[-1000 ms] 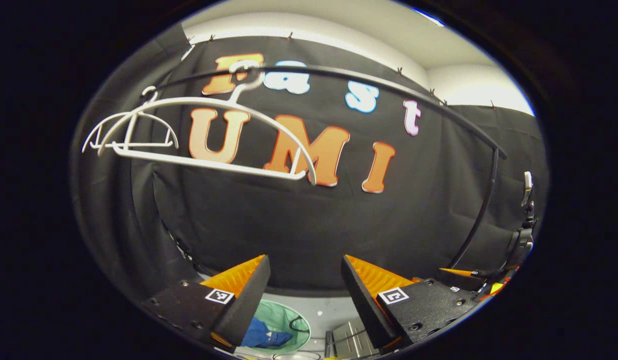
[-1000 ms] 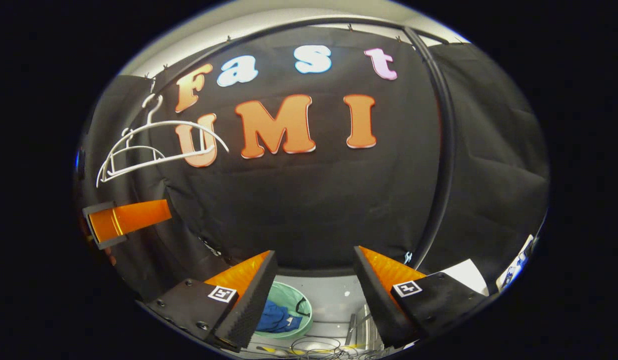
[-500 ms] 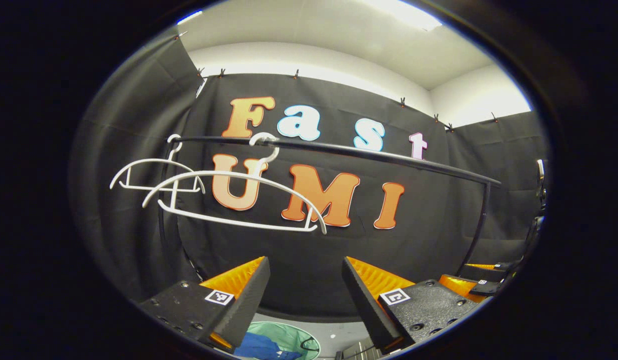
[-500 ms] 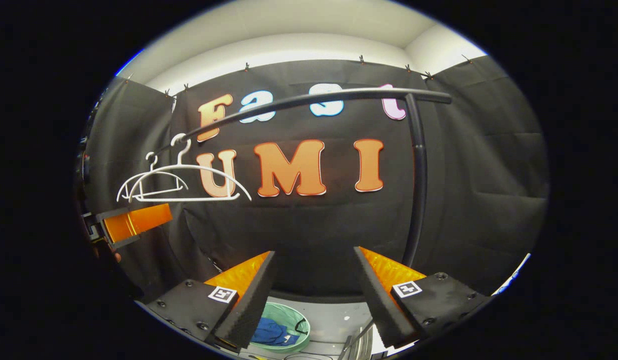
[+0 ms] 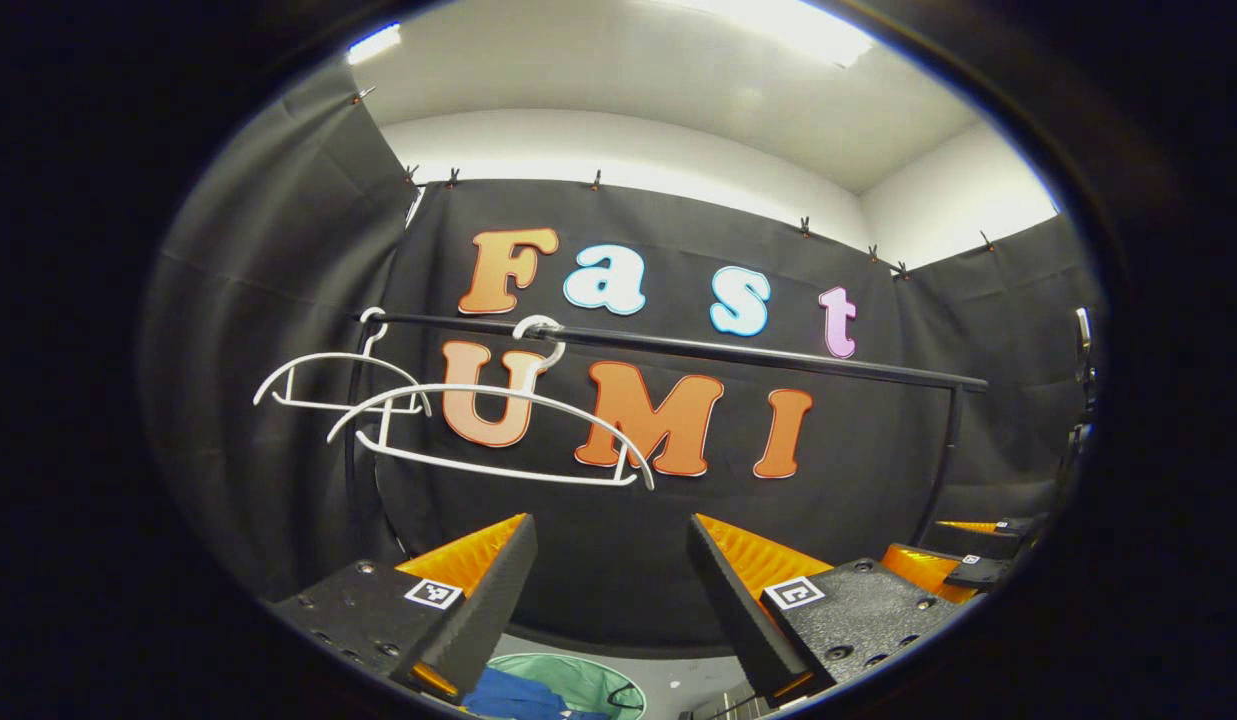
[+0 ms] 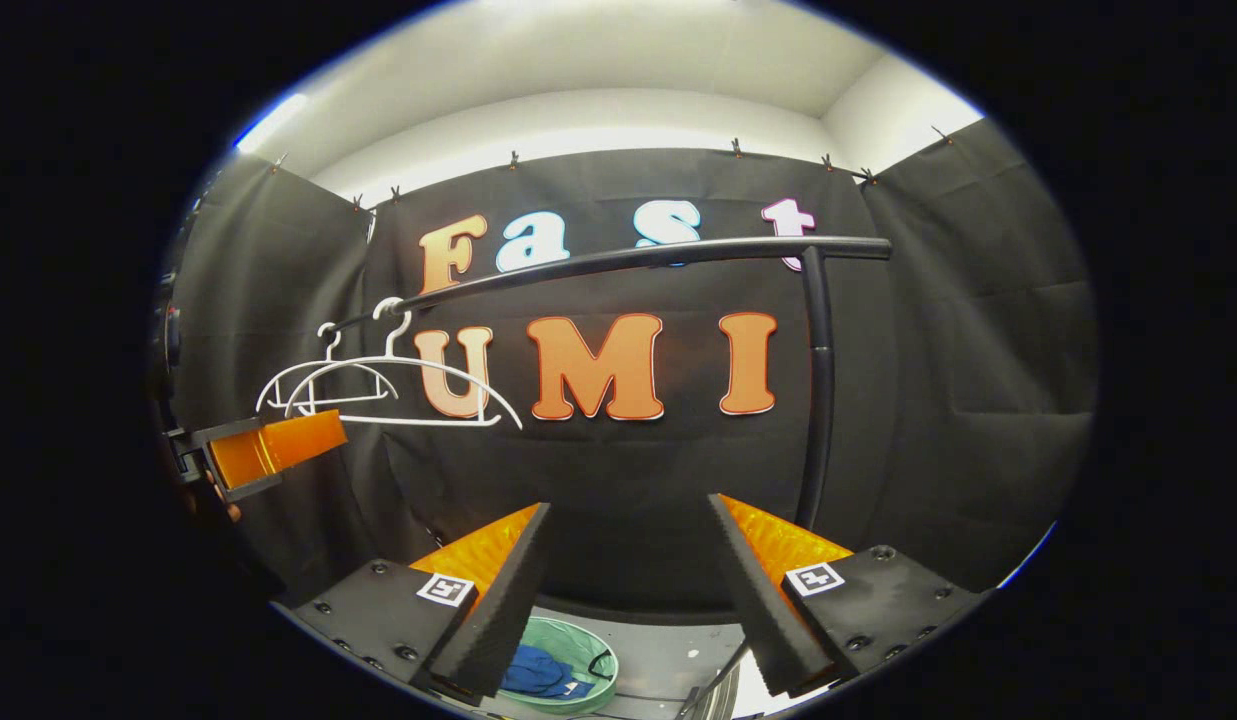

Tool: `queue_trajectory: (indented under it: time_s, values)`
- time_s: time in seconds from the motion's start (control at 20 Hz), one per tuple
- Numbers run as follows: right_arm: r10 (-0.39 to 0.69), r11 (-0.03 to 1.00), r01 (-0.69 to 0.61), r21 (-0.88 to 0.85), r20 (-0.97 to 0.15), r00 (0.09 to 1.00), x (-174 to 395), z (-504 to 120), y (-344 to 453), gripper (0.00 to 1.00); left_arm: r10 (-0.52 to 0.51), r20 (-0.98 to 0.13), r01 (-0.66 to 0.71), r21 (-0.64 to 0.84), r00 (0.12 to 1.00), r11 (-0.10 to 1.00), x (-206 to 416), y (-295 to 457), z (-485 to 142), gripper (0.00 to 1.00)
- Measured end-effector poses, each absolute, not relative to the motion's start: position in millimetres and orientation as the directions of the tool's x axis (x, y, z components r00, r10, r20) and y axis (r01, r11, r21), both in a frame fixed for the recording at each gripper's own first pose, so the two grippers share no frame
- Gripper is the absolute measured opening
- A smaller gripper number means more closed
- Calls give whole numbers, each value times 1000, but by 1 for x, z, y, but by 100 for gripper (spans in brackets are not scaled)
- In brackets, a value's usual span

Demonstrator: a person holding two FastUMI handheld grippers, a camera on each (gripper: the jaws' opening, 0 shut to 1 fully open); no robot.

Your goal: Grasp the clothes on the hanger with both hands and then place them into the laundry hamper below.

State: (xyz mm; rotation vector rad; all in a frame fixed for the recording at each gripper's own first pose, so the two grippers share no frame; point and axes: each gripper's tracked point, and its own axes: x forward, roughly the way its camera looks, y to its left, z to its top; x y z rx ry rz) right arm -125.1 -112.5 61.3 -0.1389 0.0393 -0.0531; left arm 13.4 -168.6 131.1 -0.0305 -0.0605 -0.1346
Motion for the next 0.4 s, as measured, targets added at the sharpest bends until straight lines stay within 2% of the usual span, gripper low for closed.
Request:
queue_trajectory:
  time_s: [0.4]
  values:
    - [-70, 983, 66, -169, -16, 997, -120, 66, -103, 89, -110, 88, 115, -45, 990, 992, 6, -139, 146, 92]
